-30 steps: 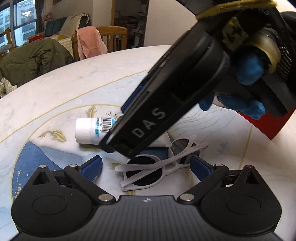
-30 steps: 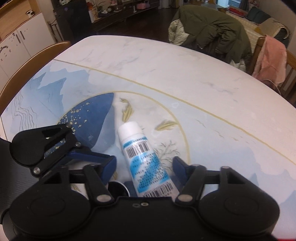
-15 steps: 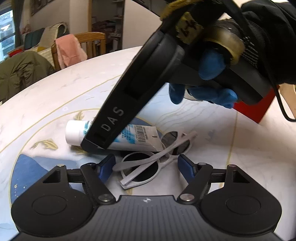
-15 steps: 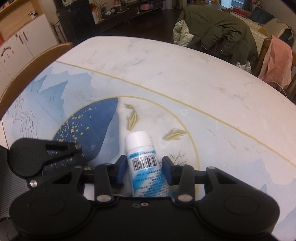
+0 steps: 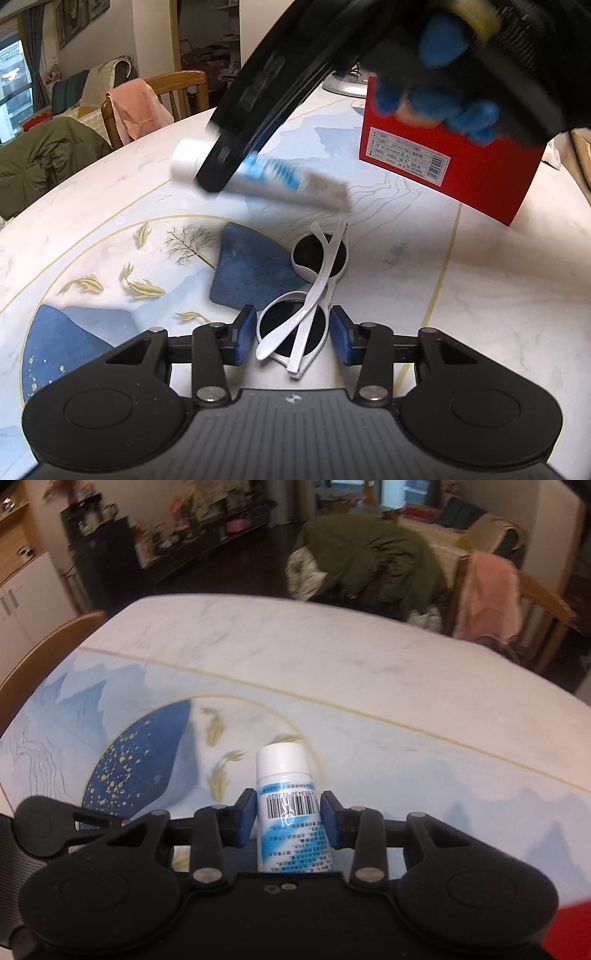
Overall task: Organize rigid objects
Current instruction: 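Carry sunglasses and toothpaste into the shoebox and open both tools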
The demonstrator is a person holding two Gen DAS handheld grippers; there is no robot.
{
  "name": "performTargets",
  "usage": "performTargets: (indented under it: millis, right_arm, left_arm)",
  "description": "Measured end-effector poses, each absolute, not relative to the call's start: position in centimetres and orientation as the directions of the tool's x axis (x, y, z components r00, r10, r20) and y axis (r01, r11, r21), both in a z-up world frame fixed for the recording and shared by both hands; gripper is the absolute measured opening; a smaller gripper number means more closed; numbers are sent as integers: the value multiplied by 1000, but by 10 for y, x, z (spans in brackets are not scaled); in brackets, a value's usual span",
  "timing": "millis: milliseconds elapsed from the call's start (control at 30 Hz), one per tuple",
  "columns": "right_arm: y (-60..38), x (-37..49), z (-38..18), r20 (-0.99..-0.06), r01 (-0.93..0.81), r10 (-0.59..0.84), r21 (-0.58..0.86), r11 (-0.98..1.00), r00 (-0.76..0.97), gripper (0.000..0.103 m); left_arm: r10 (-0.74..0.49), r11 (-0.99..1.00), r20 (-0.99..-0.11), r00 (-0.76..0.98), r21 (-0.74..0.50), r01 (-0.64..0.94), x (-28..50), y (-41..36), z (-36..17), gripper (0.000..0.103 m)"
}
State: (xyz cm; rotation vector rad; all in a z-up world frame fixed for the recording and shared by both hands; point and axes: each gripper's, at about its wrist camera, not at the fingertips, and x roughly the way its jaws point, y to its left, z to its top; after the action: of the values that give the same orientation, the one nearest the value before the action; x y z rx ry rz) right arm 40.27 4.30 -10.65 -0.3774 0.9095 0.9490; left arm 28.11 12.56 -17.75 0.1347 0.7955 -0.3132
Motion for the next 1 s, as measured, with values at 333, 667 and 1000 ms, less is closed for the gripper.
performTargets:
  millis: [333, 667, 1000]
  right_arm:
    - [-53, 376, -69, -781, -698, 535, 184, 692, 324, 36]
    - [-122, 321, -67, -785, -612, 520, 237, 755, 337, 36]
    - [-159, 292, -60, -756, -577, 552, 290, 764, 351, 36]
  left_arm:
    - [-157, 985, -733, 662, -69, 158, 268, 113, -173, 42]
    - [-122, 988, -745, 656, -151, 12, 236, 97, -158, 41]
    - [-90, 985, -732, 675, -164, -47, 213, 64, -125, 41]
